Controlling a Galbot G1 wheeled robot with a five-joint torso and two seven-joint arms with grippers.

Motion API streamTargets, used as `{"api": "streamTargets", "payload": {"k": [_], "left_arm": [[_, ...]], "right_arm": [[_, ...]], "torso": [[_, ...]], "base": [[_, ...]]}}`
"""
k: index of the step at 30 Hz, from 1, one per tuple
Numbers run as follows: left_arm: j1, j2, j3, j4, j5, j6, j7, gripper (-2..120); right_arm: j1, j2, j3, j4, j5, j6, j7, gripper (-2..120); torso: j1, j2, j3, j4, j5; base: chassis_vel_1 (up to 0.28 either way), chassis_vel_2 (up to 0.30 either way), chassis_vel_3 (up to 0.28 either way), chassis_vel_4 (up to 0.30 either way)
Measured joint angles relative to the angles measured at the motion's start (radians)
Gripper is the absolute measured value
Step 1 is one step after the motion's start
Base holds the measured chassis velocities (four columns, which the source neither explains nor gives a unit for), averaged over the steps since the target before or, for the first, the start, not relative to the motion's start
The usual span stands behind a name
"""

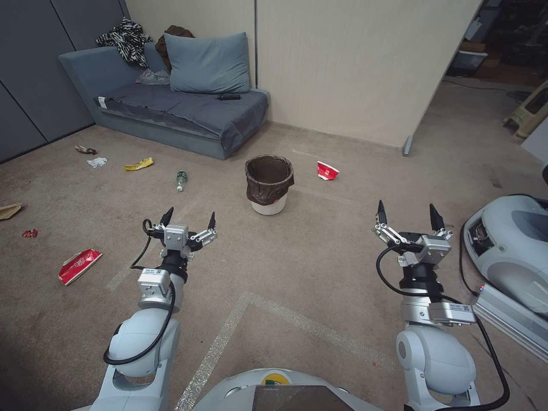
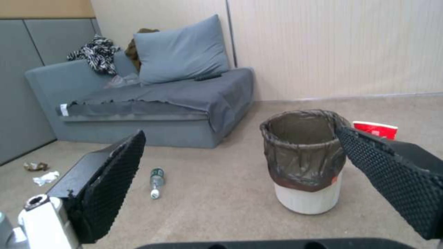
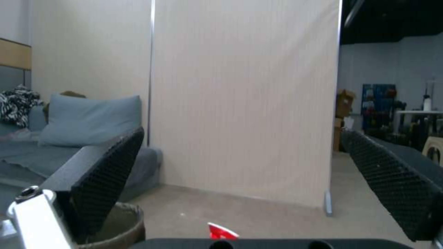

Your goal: Pick up the trash bin, then pick up the garbage from the floor and place it into the trash bin.

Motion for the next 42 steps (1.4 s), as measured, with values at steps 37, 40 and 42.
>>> {"api": "streamTargets", "payload": {"k": [37, 40, 42], "left_arm": [[0.007, -0.003, 0.008, 0.007, 0.022, -0.009, 0.003, 100], [0.008, -0.004, 0.010, 0.007, 0.024, -0.009, 0.003, 100], [0.009, -0.004, 0.011, 0.008, 0.025, -0.010, 0.003, 100]], "right_arm": [[-0.004, -0.001, 0.002, -0.016, -0.010, 0.011, -0.015, 100], [-0.004, -0.001, 0.002, -0.016, -0.010, 0.012, -0.016, 100], [-0.004, -0.001, 0.002, -0.017, -0.010, 0.015, -0.016, 100]], "torso": [[0.000, 0.000, 0.000, -0.0001, -0.0001], [0.000, 0.000, 0.000, 0.0001, -0.0001], [0.000, 0.000, 0.000, 0.0002, 0.0003]], "base": [[-0.142, 0.139, 0.145, -0.148], [-0.163, 0.159, 0.168, -0.152], [-0.136, 0.127, 0.155, -0.142]]}}
